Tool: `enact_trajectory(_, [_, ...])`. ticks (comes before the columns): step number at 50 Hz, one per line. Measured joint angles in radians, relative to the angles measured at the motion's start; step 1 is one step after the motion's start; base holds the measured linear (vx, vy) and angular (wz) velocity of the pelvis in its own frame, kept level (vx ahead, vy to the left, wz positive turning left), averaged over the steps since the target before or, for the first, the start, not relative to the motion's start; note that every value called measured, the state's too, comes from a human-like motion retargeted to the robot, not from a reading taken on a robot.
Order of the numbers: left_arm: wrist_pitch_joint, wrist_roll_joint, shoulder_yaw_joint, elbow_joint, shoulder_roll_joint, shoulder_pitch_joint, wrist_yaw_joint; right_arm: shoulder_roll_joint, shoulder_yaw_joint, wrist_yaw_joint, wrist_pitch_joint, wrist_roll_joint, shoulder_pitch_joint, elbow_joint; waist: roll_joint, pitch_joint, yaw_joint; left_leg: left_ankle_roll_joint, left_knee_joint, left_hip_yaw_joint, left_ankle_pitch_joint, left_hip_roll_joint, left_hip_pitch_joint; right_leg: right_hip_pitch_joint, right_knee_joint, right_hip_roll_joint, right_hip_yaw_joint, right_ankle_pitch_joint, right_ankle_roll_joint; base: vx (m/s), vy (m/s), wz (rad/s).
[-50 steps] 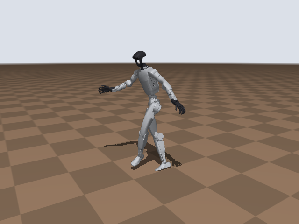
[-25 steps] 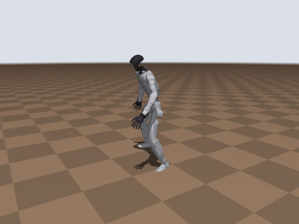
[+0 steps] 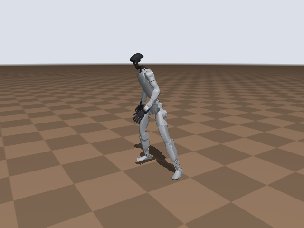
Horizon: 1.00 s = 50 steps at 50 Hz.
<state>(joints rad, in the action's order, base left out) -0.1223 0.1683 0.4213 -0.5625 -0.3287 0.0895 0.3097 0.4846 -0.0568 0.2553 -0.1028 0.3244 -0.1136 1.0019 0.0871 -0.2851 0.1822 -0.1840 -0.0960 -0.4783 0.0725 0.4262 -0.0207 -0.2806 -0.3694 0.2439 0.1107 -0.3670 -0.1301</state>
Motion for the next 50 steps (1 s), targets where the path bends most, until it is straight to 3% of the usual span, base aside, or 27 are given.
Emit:
enact_trajectory(5, [0.046, 0.031, -0.002, -0.322, -0.015, -0.011, 0.073, 0.014, -0.112, 0.056, -0.003, -0.087, 0.078, -0.094, -0.018, -0.019, 0.031, -0.011, -0.055, -0.034, -0.007, 0.063, 0.056, -0.12, -0.335, -0.052, -0.072, -0.186, 0.073, 0.1, -0.47, -0.44])
enact_trajectory(8, [0.116, -0.028, -0.14, -0.505, -0.006, -0.007, 0.096, 0.033, -0.152, 0.018, -0.007, -0.054, 0.067, -0.212, -0.042, -0.045, -0.001, 0.015, -0.258, 0.017, -0.08, 0.129, 0.015, -0.095, -0.419, -0.088, -0.103, -0.256, 0.127, 0.16, -0.7, -0.39])
enact_trajectory(10, [0.145, -0.176, -0.249, -0.551, -0.021, -0.01, 0.124, 0.05, -0.17, -0.009, -0.005, -0.003, 0.083, -0.274, -0.066, -0.09, -0.053, 0.049, -0.452, 0.125, -0.134, 0.168, -0.05, -0.061, -0.472, -0.127, -0.128, -0.293, 0.169, 0.14, -0.77, -0.84])
enact_trajectory(13, [0.109, -0.42, -0.314, -0.55, -0.063, -0.046, 0.149, 0.075, -0.18, 0.007, -0.007, 0.065, 0.164, -0.279, -0.115, -0.162, -0.143, 0.049, -0.64, 0.343, -0.072, 0.096, -0.177, 0.003, -0.528, -0.18, -0.164, -0.337, 0.212, 0.12, -0.77, -0.96])
enact_trajectory(16, [0.09, -0.463, -0.307, -0.555, -0.133, -0.078, 0.012, 0.134, -0.183, 0.051, -0.003, 0.069, 0.308, -0.231, -0.152, -0.207, -0.214, 0.045, -0.632, 0.391, -0.01, 0.01, -0.305, 0.051, -0.531, -0.227, -0.157, -0.337, 0.227, 0.09, -0.78, -0.5])
enact_trajectory(19, [0.1, -0.33, -0.313, -0.553, -0.225, -0.094, -0.138, 0.232, -0.213, 0.085, -0.01, 0.087, 0.464, -0.222, -0.197, -0.202, -0.324, 0.074, -0.51, 0.253, -0.02, -0.081, -0.419, 0.061, -0.46, -0.275, -0.155, -0.284, 0.191, 0.11, -0.82, -0.56])
enact_trajectory(21, [0.098, -0.265, -0.332, -0.525, -0.286, -0.11, -0.141, 0.288, -0.246, 0.105, -0.029, 0.137, 0.552, -0.253, -0.25, -0.191, -0.417, 0.077, -0.414, 0.106, -0.056, -0.176, -0.463, 0.087, -0.331, -0.304, -0.172, -0.198, 0.151, 0.2, -0.88, -0.76])
enact_trajectory(23, [0.081, -0.269, -0.369, -0.472, -0.338, -0.148, -0.073, 0.302, -0.272, 0.134, -0.055, 0.188, 0.626, -0.289, -0.319, -0.195, -0.501, 0.055, -0.326, -0.053, -0.098, -0.304, -0.464, 0.183, -0.096, -0.327, -0.203, -0.037, 0.117, 0.29, -0.96, -0.7])
enact_trajectory(25, [0.04, -0.339, -0.429, -0.413, -0.366, -0.209, 0.023, 0.262, -0.273, 0.168, -0.074, 0.212, 0.677, -0.321, -0.392, -0.21, -0.557, 0.038, -0.285, -0.243, -0.123, -0.444, -0.427, 0.329, 0.195, -0.334, -0.233, 0.197, 0.075, 0.38, -1.03, -0.46])
enact_trajectory(27, [-0.003, -0.436, -0.506, -0.372, -0.368, -0.272, 0.087, 0.175, -0.252, 0.18, -0.079, 0.216, 0.699, -0.355, -0.447, -0.199, -0.606, 0.055, -0.284, -0.474, -0.152, -0.546, -0.362, 0.418, 0.375, -0.345, -0.208, 0.365, 0.002, 0.45, -1.06, -0.55])
enact_trajectory(28, [-0.015, -0.483, -0.547, -0.359, -0.362, -0.3, 0.099, 0.123, -0.241, 0.174, -0.081, 0.216, 0.701, -0.377, -0.46, -0.18, -0.631, 0.072, -0.286, -0.578, -0.173, -0.58, -0.324, 0.443, 0.418, -0.358, -0.165, 0.386, -0.029, 0.49, -1.05, -0.88])
enact_trajectory(30, [-0.014, -0.575, -0.638, -0.342, -0.345, -0.356, 0.099, 0.014, -0.223, 0.151, -0.085, 0.209, 0.684, -0.431, -0.451, -0.132, -0.679, 0.105, -0.283, -0.693, -0.21, -0.623, -0.243, 0.493, 0.431, -0.386, -0.019, 0.321, -0.042, 0.53, -1.0, -1.26])
enact_trajectory(32, [0.021, -0.642, -0.722, -0.34, -0.313, -0.399, 0.079, -0.079, -0.209, 0.12, -0.083, 0.191, 0.651, -0.486, -0.357, -0.077, -0.721, 0.117, -0.25, -0.613, -0.156, -0.607, -0.167, 0.555, 0.313, -0.407, 0.215, 0.181, 0.01, 0.56, -0.88, -1.78])
enact_trajectory(33, [0.043, -0.661, -0.756, -0.345, -0.292, -0.413, 0.068, -0.116, -0.199, 0.103, -0.079, 0.176, 0.637, -0.505, -0.285, -0.049, -0.747, 0.121, -0.225, -0.533, -0.07, -0.569, -0.126, 0.583, 0.197, -0.403, 0.345, 0.112, 0.052, 0.57, -0.79, -2.02])
enact_trajectory(35, [0.079, -0.677, -0.796, -0.373, -0.247, -0.416, 0.061, -0.17, -0.188, 0.075, -0.067, 0.142, 0.631, -0.512, -0.156, 0.005, -0.797, 0.171, -0.217, -0.428, 0.193, -0.438, -0.062, 0.57, -0.18, -0.306, 0.54, -0.039, 0.147, 0.54, -0.72, -1.92])
enact_trajectory(37, [0.101, -0.687, -0.79, -0.434, -0.203, -0.38, 0.088, -0.195, -0.208, 0.076, -0.047, 0.115, 0.659, -0.471, -0.141, 0.0, -0.803, 0.267, -0.368, -0.431, 0.411, -0.323, -0.088, 0.42, -0.605, -0.087, 0.529, -0.187, 0.212, 0.41, -0.69, -0.99])
enact_trajectory(39, [0.132, -0.661, -0.736, -0.517, -0.175, -0.315, 0.108, -0.21, -0.232, 0.098, -0.016, 0.09, 0.675, -0.409, -0.182, -0.05, -0.736, 0.309, -0.612, -0.418, 0.512, -0.234, -0.163, 0.226, -0.87, 0.074, 0.377, -0.251, 0.198, 0.32, -0.72, 0.64])
enact_trajectory(41, [0.173, -0.555, -0.619, -0.594, -0.164, -0.223, 0.085, -0.222, -0.25, 0.127, 0.02, 0.071, 0.668, -0.335, -0.216, -0.089, -0.628, 0.292, -0.781, -0.354, 0.54, -0.172, -0.247, 0.058, -0.969, 0.157, 0.225, -0.228, 0.131, 0.29, -0.69, 1.87])
enact_trajectory(43, [0.195, -0.34, -0.445, -0.614, -0.165, -0.127, 0.028, -0.22, -0.242, 0.137, 0.045, 0.071, 0.621, -0.261, -0.217, -0.11, -0.521, 0.258, -0.803, -0.253, 0.531, -0.159, -0.295, -0.026, -0.926, 0.234, 0.158, -0.177, 0.084, 0.25, -0.63, 2.31])
enact_trajectory(46, [0.15, -0.031, -0.237, -0.48, -0.186, -0.033, 0.023, -0.196, -0.174, 0.133, 0.029, 0.137, 0.49, -0.179, -0.184, -0.128, -0.404, 0.199, -0.671, -0.115, 0.454, -0.183, -0.289, -0.01, -0.63, 0.33, 0.187, -0.114, 0.064, 0.16, -0.62, 2.12])
enact_trajectory(48, [0.104, -0.024, -0.185, -0.326, -0.192, 0.0, 0.081, -0.179, -0.11, 0.145, 0.01, 0.203, 0.386, -0.138, -0.158, -0.128, -0.353, 0.143, -0.569, -0.048, 0.386, -0.191, -0.267, 0.053, -0.314, 0.327, 0.208, -0.033, 0.029, 0.11, -0.65, 1.68])
enact_trajectory(50, [0.049, -0.157, -0.175, -0.152, -0.19, 0.014, 0.144, -0.168, -0.045, 0.16, 0.008, 0.256, 0.279, -0.102, -0.153, -0.118, -0.314, 0.084, -0.499, 0.012, 0.332, -0.204, -0.259, 0.124, 0.029, 0.284, 0.158, 0.046, -0.037, 0.12, -0.72, 1.62])
